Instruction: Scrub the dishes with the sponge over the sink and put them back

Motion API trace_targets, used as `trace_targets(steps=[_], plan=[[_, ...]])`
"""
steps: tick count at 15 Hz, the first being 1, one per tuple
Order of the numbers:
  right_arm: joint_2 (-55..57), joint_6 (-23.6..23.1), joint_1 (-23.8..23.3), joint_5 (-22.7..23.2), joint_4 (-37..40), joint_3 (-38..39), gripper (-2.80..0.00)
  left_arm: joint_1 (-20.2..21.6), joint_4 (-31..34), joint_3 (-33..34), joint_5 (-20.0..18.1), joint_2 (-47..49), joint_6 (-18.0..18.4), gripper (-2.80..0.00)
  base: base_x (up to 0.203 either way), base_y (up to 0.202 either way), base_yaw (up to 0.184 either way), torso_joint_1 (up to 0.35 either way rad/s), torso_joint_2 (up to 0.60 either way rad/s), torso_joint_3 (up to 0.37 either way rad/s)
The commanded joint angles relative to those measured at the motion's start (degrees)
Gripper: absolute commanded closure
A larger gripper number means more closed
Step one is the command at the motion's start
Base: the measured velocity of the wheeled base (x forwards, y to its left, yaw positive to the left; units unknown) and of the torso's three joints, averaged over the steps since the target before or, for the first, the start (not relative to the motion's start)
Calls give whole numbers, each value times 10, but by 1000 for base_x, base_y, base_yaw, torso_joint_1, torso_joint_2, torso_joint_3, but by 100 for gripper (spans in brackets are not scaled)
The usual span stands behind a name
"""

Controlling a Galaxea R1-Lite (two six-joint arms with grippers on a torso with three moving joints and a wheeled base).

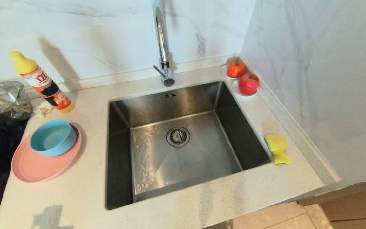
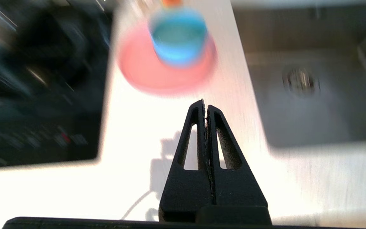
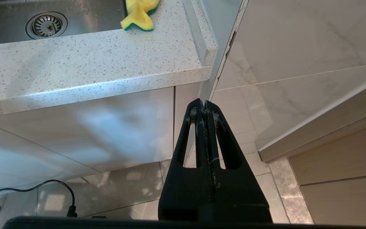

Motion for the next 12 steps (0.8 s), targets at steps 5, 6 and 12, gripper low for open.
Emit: trace_targets(steps=[5,6,12], plan=[[0,0,0,0,0,0,0,0,1,138,-83,-78,32,0,0,0,0,0,0,0],[0,-1,0,0,0,1,0,-1,0,140,-93,-78,40,0,0,0,0,0,0,0],[1,7,0,0,0,0,0,-1,-4,141,-93,-78,35,0,0,0,0,0,0,0]])
